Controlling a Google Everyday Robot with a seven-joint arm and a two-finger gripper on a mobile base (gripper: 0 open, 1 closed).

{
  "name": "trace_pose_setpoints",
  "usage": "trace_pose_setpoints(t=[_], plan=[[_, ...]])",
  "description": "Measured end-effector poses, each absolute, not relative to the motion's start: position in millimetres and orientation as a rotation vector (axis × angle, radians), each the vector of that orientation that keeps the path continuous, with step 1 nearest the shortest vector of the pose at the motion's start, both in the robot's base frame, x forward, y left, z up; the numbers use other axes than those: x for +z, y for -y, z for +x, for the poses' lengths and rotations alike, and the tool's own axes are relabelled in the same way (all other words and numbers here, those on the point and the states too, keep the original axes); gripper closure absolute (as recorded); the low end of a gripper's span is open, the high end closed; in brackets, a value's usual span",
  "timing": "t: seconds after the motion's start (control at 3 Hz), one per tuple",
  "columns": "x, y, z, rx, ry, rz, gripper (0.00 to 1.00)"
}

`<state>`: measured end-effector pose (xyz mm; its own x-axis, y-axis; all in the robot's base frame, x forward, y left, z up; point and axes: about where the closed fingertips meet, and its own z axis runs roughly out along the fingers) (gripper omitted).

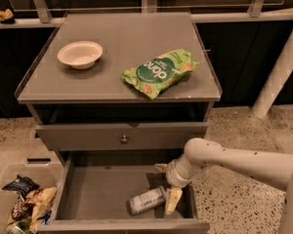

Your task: Pick blue plastic bottle from middle drawer and place on counter

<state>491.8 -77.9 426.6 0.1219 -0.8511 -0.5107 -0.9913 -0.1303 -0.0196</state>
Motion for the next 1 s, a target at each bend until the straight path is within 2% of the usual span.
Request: trace_pose_setpoints(t=[1.0], plan=[[399.2, 82.5, 503.7, 0.489, -1.798, -2.07, 0.0]])
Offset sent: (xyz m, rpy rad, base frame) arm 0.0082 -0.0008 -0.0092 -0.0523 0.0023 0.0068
